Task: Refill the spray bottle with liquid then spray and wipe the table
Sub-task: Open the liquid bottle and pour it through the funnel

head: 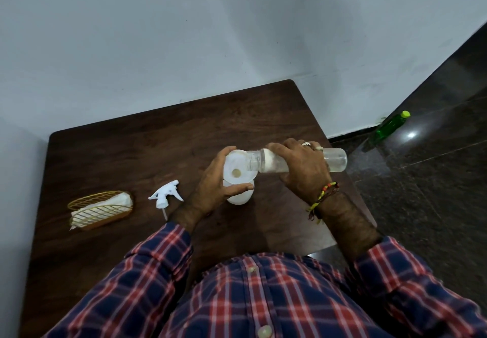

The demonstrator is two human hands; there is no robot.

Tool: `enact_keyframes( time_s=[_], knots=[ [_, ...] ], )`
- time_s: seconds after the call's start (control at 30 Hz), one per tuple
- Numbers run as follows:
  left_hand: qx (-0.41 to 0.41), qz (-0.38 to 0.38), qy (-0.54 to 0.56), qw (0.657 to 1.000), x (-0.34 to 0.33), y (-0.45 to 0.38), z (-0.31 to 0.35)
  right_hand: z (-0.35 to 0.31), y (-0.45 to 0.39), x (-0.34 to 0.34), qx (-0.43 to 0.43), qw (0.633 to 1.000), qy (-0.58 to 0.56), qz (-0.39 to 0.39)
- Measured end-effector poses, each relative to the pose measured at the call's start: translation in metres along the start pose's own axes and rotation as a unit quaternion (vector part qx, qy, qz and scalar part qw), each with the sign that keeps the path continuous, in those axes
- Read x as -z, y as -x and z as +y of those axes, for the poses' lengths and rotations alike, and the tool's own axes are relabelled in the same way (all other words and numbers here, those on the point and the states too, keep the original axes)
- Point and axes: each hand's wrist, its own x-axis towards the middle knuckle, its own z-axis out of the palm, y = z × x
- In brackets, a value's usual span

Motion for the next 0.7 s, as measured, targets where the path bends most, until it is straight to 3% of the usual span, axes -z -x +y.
enact_keyframes(
  time_s=[0.7],
  knots=[
    [0.003, -0.006, -0.025, 1.0, -0.0003, -0.0009, 0.0008, 0.0033, 0.0002, 0.0013, 0.023, 1.0, 0.014, 0.006]
  ],
)
